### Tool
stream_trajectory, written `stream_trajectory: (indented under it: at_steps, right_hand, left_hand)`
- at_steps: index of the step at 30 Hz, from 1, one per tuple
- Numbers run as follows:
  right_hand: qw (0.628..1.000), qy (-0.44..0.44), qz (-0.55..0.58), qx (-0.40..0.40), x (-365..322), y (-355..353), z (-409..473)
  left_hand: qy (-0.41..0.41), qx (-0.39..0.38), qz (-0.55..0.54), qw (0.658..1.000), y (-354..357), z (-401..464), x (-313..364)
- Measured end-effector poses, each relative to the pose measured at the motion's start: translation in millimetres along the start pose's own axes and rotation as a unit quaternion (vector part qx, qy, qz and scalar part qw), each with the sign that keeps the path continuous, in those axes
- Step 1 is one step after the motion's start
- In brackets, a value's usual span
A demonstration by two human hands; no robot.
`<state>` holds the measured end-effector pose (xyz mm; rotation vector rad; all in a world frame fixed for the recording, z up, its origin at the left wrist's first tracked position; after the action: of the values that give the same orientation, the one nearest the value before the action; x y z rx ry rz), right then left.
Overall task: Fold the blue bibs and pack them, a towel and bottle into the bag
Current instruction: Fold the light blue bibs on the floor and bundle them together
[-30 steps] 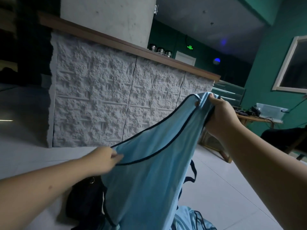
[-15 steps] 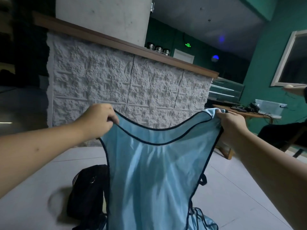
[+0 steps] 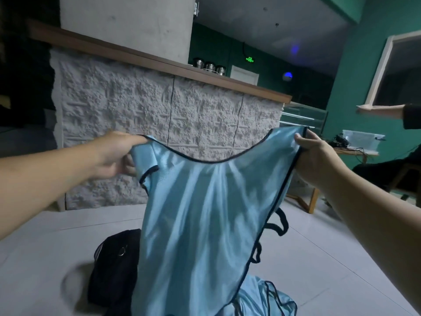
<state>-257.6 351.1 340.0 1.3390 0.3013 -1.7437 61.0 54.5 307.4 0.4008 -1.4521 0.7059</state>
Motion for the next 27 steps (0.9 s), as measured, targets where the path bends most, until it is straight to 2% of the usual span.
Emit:
stream_trajectory:
  at_steps: [3, 7, 11, 14, 17, 22, 27]
  right_hand:
    - [1.000, -0.003, -0.017, -0.016, -2, 6, 2]
    - [0.996, 0.027, -0.087, 0.024, -1, 21, -2]
    - [0.989, 0.054, -0.118, 0.072, 5, 24, -1]
    - [0.990, 0.070, -0.086, 0.088, 6, 16, -3]
    - [0.990, 0.072, -0.070, 0.096, 5, 8, -6]
    - [0.989, 0.035, -0.073, 0.122, 6, 3, -7]
    - [0.991, 0.011, -0.072, 0.111, 9, 6, -9]
  left_hand:
    - [-0.091, -0.115, -0.019, 0.989, 2, -5, -11]
    - [-0.084, -0.169, -0.008, 0.982, 10, -10, -9]
    - [-0.040, -0.164, 0.108, 0.980, 15, -11, 3]
    - [-0.049, -0.144, 0.237, 0.960, 8, -9, 5]
    - [-0.037, -0.146, 0.298, 0.942, 1, -9, 4]
    - [-0.025, -0.112, 0.318, 0.941, -13, -5, 5]
    - [-0.039, -0.033, 0.317, 0.947, -16, 2, 6]
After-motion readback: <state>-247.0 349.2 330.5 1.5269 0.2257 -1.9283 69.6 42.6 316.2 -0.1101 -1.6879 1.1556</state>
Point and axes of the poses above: each hand's wrist, its own z-axis towards the middle knuckle, its own y-axis out of the palm, x = y × z, the point moved 4 cm from there along z, towards the middle knuckle, and after that the axes turned 10 degrees about -x, right-handed, at the moved point
